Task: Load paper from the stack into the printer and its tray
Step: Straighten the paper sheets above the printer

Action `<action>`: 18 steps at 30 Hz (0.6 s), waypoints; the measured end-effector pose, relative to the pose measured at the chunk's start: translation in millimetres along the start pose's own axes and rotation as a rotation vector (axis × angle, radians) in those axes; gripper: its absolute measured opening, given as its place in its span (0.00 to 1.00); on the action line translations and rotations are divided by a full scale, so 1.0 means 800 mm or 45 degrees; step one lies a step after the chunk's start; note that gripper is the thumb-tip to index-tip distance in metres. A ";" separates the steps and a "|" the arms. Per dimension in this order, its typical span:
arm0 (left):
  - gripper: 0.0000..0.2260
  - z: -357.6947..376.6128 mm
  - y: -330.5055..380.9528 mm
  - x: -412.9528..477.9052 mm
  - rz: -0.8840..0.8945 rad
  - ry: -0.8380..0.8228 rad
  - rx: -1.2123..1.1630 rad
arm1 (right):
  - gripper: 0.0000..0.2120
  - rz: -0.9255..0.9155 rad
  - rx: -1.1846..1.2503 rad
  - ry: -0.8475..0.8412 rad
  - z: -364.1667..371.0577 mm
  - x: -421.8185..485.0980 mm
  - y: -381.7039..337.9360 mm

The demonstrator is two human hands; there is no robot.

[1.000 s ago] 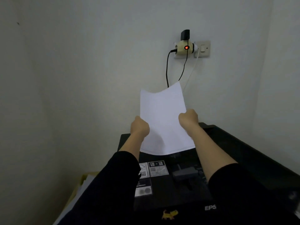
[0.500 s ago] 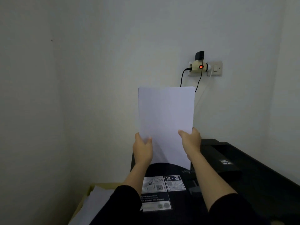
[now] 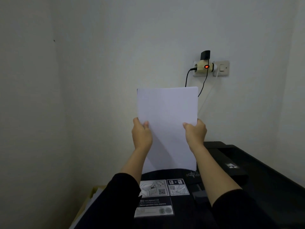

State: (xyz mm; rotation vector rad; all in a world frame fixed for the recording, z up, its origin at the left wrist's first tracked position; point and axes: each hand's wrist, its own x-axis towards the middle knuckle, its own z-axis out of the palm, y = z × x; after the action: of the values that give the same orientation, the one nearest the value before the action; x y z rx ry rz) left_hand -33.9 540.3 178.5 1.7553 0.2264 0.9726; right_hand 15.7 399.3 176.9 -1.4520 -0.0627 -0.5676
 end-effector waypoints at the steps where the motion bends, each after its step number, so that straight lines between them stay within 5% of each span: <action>1: 0.13 0.000 -0.002 -0.003 0.004 -0.016 0.016 | 0.09 0.003 0.001 -0.004 -0.001 -0.001 0.003; 11: 0.13 -0.005 -0.077 -0.055 -0.207 -0.107 0.156 | 0.21 0.051 0.009 -0.100 -0.012 -0.034 0.048; 18: 0.11 -0.004 -0.044 -0.046 -0.162 -0.087 0.188 | 0.17 -0.090 -0.202 -0.079 -0.004 -0.022 0.021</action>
State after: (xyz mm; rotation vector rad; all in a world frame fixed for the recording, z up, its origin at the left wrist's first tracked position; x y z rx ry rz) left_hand -50.1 535.9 130.1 1.8809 0.3696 0.8200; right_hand 6.3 402.2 154.8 -1.6274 -0.1208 -0.5958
